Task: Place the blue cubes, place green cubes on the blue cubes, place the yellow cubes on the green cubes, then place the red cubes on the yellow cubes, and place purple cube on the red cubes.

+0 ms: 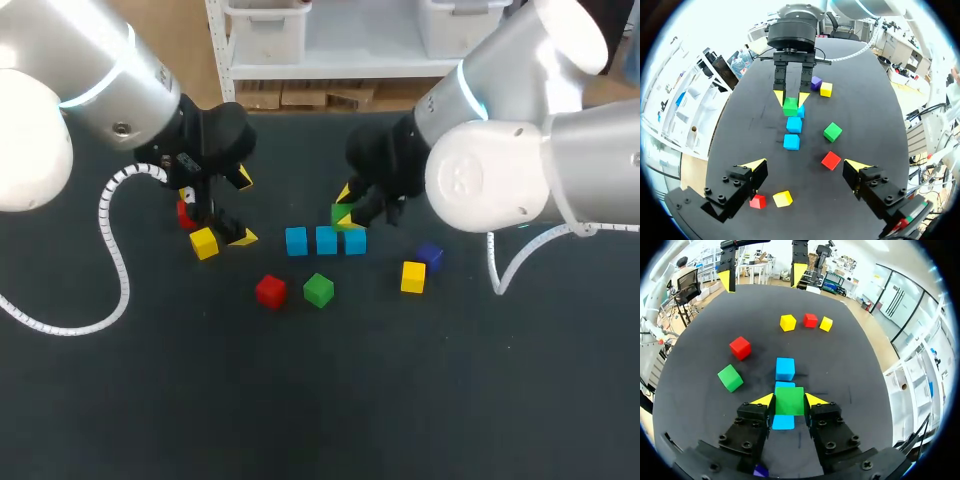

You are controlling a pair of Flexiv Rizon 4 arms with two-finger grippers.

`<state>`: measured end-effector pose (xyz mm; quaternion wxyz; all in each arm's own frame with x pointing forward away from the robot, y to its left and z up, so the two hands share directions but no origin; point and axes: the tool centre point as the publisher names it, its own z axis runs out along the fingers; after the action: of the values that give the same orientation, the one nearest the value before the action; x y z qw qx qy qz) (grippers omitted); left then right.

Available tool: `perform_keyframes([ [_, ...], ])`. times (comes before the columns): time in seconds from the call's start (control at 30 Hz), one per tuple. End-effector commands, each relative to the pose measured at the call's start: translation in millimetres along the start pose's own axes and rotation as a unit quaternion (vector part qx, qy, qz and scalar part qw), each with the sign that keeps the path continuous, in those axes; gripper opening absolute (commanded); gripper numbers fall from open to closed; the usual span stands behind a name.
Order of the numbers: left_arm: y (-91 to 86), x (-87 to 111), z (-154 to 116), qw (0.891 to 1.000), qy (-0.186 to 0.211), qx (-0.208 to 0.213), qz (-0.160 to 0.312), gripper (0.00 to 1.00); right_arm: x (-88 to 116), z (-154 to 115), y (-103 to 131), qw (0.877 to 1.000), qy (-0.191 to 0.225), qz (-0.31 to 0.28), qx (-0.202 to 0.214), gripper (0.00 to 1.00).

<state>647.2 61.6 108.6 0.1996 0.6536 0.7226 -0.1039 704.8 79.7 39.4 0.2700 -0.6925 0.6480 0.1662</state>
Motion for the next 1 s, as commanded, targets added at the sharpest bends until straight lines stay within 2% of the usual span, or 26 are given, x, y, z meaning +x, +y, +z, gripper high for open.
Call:
perform_keyframes([
  [0.03, 0.0, 0.2, 0.9, 1.0, 0.0, -0.001, 0.0, 1.0, -0.1, 2.3, 1.1, 1.0, 0.002, 0.002, -0.002, 0.0],
  [1.0, 0.0, 0.2, 0.9, 1.0, 0.0, -0.001, 0.0, 1.0, 6.7, 8.0, 2.8, 1.0, 0.014, 0.014, -0.009, 0.0],
])
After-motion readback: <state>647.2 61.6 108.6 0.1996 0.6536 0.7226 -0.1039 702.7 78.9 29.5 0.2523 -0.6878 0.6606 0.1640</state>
